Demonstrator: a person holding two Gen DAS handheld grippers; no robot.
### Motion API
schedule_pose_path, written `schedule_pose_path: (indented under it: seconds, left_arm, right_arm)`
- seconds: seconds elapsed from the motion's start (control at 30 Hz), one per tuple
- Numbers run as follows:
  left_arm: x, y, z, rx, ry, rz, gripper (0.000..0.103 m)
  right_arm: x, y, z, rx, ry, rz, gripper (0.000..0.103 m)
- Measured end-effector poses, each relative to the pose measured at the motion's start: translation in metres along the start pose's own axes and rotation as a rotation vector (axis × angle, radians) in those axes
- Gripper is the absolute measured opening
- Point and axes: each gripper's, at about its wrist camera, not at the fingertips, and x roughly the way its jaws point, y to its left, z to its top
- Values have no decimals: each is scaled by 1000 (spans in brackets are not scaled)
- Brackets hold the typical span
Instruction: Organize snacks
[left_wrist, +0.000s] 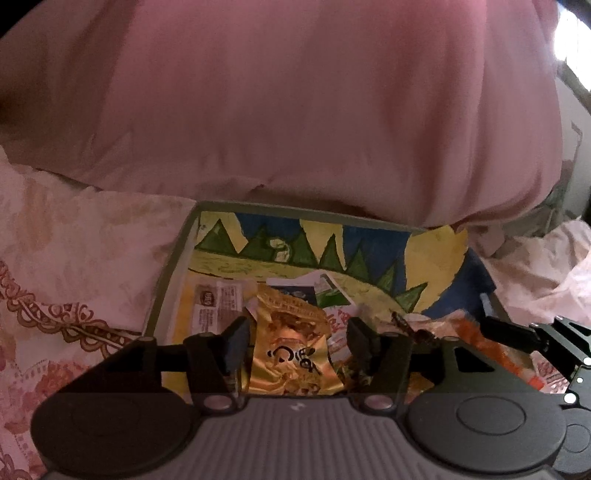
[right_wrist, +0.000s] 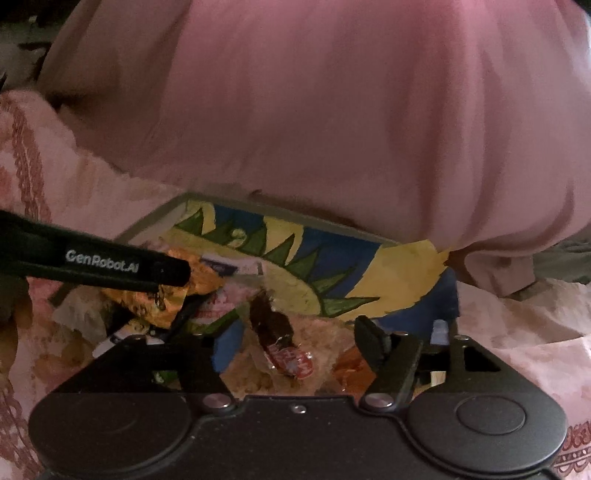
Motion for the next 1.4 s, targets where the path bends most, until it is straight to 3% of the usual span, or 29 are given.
schedule_pose_path:
  seconds: [0.3,0.43,0.73,0.97,1.4]
  left_arm:
    - [-38,4,9,-22,-105,22,84]
    - [-64,4,11,-34,-173,44,100]
    - [-123,6,7,-85,-299,70,103]
    - [-171,-2,-9,-66,-365,124,103]
    - [-236,-18,-71,-51,-306,163,103]
  right_arm:
    - [-39,-16,15,112,-77,-17,87]
    - [-60,-23,18,167,-119,-17,98]
    - [-116,-39,24,229,-215,-30,102]
    - [-164,-38,20,251,-273,-25,102]
    - [-242,-29,-21,288,-275,-28,102]
